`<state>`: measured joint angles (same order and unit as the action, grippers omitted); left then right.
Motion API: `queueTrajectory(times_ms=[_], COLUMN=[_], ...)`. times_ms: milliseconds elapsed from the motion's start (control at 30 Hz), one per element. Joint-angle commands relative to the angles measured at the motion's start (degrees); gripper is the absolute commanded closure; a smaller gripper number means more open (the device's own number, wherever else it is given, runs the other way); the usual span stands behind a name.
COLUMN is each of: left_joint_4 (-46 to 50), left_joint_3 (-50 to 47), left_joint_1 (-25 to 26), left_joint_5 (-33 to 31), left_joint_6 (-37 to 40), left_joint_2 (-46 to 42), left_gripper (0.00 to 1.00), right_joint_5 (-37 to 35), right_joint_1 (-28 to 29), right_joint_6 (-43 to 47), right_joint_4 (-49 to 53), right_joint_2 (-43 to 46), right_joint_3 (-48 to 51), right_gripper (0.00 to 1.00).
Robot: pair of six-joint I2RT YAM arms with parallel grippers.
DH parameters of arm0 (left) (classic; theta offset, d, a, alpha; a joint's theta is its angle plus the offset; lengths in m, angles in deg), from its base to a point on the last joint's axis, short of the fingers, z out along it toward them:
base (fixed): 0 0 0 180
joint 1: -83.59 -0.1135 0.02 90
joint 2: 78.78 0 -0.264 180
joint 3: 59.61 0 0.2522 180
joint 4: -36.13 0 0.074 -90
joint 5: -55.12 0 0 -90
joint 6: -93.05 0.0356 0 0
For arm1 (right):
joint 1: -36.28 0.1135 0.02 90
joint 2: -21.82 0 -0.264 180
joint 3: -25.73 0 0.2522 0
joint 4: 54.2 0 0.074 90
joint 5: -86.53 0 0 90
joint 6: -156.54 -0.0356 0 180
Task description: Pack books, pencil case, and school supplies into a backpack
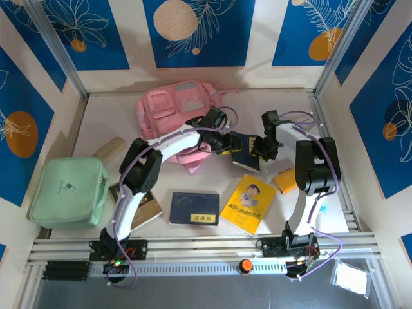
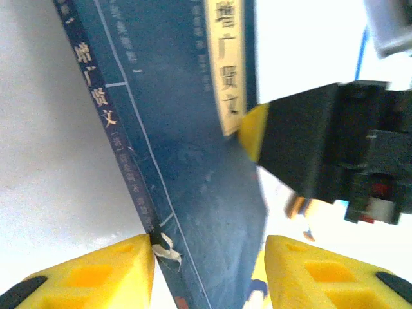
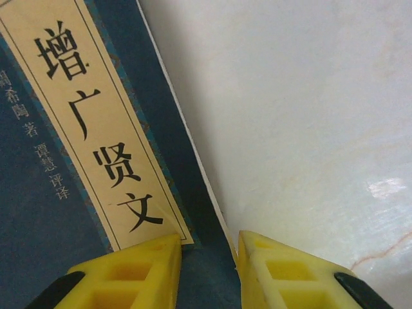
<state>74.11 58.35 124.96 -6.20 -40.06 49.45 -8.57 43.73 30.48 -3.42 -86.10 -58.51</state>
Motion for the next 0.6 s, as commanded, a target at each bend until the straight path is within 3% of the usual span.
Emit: queueTrajectory(times_ms=[0,367,567], left_joint_4=[-7.6,-13.5,-20.8], left_joint_3=[-1.5,-4.5,-7.1], left_joint_1=[0.6,0.0,-0.2], left_joint_5=[6.6,7.0,8.3], left_joint_6=[-5.4,-15.5,-22.0], left_joint_2=[-1.3,1.0,1.3], left_gripper=[0.54,0.58,0.7], right_joint_5=[5.1,3.4,3.4], right_joint_1=[0.8,0.7,0.7], right_joint_6=[-0.7,-1.3,-2.2], right_joint_4=[-1.1,0.1,0.4], right_joint_2=[-2.2,-2.3,-2.9], right_joint_3=[0.2,-0.3,-0.4], right_gripper=[0.71,0.72,0.76])
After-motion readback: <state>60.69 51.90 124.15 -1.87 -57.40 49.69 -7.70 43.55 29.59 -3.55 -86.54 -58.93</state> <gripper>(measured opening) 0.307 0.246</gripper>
